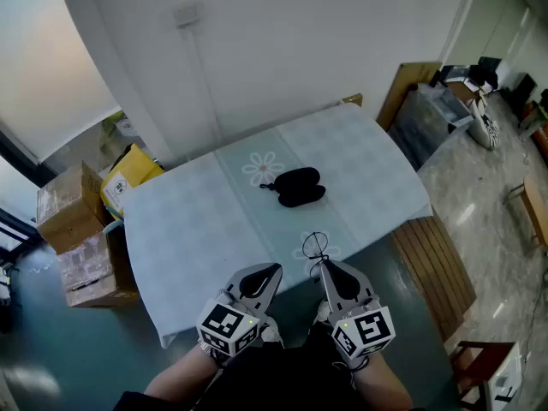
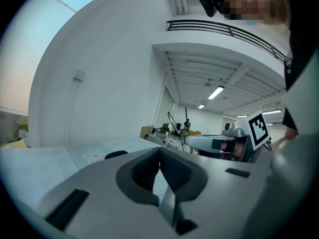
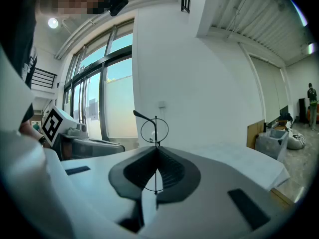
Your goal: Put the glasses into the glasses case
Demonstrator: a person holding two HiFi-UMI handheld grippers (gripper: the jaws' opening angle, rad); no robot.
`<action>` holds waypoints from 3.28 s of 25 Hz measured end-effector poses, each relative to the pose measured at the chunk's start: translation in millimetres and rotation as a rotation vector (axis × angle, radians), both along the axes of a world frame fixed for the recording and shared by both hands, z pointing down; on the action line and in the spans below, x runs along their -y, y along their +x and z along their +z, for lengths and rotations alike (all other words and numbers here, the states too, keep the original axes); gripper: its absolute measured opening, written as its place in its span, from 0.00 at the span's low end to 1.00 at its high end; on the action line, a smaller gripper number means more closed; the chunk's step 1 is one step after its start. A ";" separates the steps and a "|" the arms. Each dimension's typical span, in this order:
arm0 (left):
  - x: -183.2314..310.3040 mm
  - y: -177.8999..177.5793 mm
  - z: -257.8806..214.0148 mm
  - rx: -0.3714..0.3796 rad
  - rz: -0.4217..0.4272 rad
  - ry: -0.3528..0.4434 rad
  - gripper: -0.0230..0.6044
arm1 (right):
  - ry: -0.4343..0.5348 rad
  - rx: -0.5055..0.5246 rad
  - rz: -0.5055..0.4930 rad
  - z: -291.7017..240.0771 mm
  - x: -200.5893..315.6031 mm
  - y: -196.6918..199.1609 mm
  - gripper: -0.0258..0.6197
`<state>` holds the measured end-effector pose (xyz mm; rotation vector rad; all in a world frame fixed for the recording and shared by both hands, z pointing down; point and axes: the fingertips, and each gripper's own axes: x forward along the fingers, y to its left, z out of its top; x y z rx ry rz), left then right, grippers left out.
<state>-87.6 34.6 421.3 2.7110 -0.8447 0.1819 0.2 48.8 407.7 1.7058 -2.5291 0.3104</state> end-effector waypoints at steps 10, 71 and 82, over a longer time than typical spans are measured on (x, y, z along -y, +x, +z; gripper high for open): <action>-0.1 -0.9 -0.1 0.002 -0.002 0.001 0.08 | 0.002 0.000 -0.004 0.0 1.1 -1.0 0.08; 34.1 131.6 6.5 0.072 -0.372 -0.012 0.08 | 0.050 0.032 -0.447 2.2 87.4 122.6 0.08; 43.3 148.0 12.9 0.081 -0.408 -0.035 0.08 | 0.028 0.019 -0.504 10.9 105.7 132.9 0.08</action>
